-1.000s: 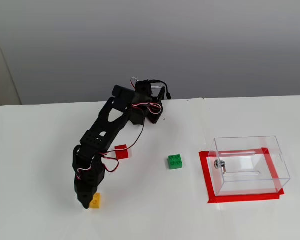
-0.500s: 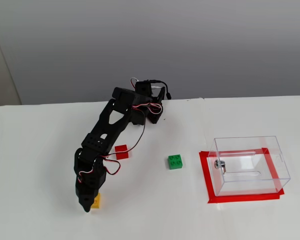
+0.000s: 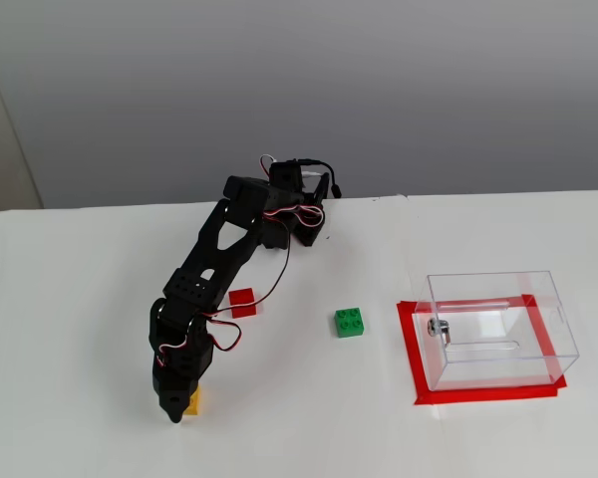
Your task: Pick the yellow lego brick and place it into the transparent box
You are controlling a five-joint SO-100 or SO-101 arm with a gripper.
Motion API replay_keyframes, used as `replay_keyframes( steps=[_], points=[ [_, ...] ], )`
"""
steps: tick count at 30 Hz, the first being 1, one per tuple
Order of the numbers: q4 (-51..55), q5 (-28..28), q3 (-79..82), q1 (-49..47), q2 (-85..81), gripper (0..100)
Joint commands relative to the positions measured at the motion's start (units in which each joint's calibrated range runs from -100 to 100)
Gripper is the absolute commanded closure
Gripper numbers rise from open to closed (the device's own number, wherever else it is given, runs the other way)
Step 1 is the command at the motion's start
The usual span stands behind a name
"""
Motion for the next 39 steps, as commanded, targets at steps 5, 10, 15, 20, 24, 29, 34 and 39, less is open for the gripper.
replay_keyframes(
  steps=[5,10,15,20,24,29,34,39],
  points=[
    [0.33,0.19,-0.86,-0.73,-0.03,92],
    [0.33,0.19,-0.86,-1.32,-0.54,92],
    [0.33,0.24,-1.68,-2.06,-1.22,92],
    [0.33,0.30,-1.77,-3.02,-7.16,92],
    [0.33,1.18,-1.95,-3.91,-12.76,92],
    [0.33,2.91,-1.68,-5.68,-20.82,92],
    [3.03,4.00,-1.77,-7.97,-28.54,92],
    [6.95,4.05,-2.04,-10.78,-34.65,92]
  ],
)
